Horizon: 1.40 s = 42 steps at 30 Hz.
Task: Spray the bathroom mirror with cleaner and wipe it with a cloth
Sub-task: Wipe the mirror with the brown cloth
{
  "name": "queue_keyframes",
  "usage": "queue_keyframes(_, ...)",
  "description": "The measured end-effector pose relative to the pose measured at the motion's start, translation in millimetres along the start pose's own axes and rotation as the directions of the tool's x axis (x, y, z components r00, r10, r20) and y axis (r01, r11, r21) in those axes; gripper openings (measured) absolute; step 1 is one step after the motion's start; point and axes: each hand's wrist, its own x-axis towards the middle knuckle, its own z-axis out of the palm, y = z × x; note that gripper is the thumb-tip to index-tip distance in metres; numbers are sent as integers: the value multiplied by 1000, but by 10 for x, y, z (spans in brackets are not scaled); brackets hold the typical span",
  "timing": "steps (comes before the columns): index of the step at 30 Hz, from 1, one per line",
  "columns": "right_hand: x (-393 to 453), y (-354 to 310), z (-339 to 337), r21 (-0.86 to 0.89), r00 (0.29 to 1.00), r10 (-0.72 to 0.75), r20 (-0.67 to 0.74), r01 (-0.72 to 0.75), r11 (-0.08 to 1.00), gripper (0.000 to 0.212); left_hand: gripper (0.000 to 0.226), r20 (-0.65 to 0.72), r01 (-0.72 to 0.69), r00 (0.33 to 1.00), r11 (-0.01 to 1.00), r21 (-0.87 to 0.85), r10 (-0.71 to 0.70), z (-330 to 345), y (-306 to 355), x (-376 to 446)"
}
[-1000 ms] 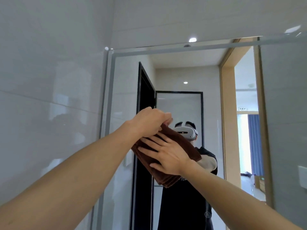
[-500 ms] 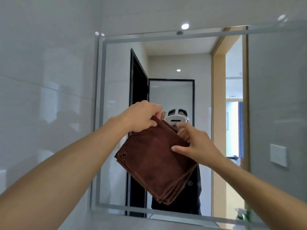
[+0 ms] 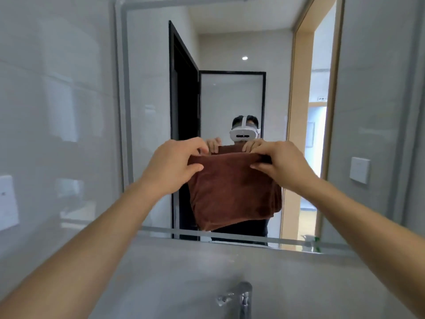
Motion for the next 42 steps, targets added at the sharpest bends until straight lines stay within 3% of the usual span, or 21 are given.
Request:
queue_keyframes(2, -338, 25, 245, -166, 990, 14, 144, 10, 986, 4, 16, 154, 48, 986, 998, 51, -55, 371, 114, -357)
queue_keyframes(4, -616, 119, 445, -172, 962, 75, 262, -29, 985, 7, 12, 298, 126, 945, 991, 48, -134, 673, 184, -563)
queue_keyframes(7, -722, 315, 478, -89, 969, 135, 206, -118, 989, 10, 9, 221, 195, 958, 980, -46, -181, 819, 211, -560)
queue_keyframes(12, -680, 371, 468, 13, 969, 139, 202, -145, 989, 14, 21, 215, 220, 954, 975, -36, -208, 897, 286, -523)
queue_keyframes(17, -752, 244, 469, 107, 950, 80, 301, -117, 987, 15, 6, 237, 308, 932, 943, -127, -273, 737, 270, -765)
queue_keyframes(21, -899, -27, 456, 150, 926, 3, 379, -64, 987, 17, 9, 259, 366, 916, 902, -228, -307, 489, 246, -1072)
queue_keyframes(23, -977, -172, 461, 208, 902, -47, 430, -49, 977, 9, 9, 308, 447, 885, 823, -350, -349, 377, 202, -1290)
queue_keyframes(25, -1061, -327, 485, 295, 880, -59, 472, -94, 951, 1, 6, 368, 541, 840, 681, -493, -400, 292, 181, -1540)
queue_keyframes(27, -1166, -497, 548, 417, 862, -28, 507, -216, 883, 3, 9, 369, 582, 813, 590, -561, -451, 238, 164, -1747)
queue_keyframes(28, -1228, -587, 593, 471, 854, -6, 520, -281, 836, 4, 9, 344, 579, 813, 592, -561, -470, 215, 160, -1819)
queue_keyframes(32, -1550, -892, 842, 620, 812, 98, 575, -511, 596, 12, 14, 201, 473, 881, 777, -416, -429, 97, 206, -2018)
queue_keyframes(35, -1800, -1110, 1067, 655, 757, 259, 600, -650, 384, 10, 10, 197, 412, 911, 828, -380, -363, 3, 266, -2122)
queue_keyframes(39, -2089, -1452, 1291, 679, 636, 485, 600, -726, 111, 7, 14, 291, 414, 904, 817, -401, -315, -97, 366, -2168)
queue_keyframes(42, -2272, -1680, 1371, 603, 434, 620, 654, -794, -80, 30, 15, 336, 443, 889, 776, -450, -312, -162, 436, -2197)
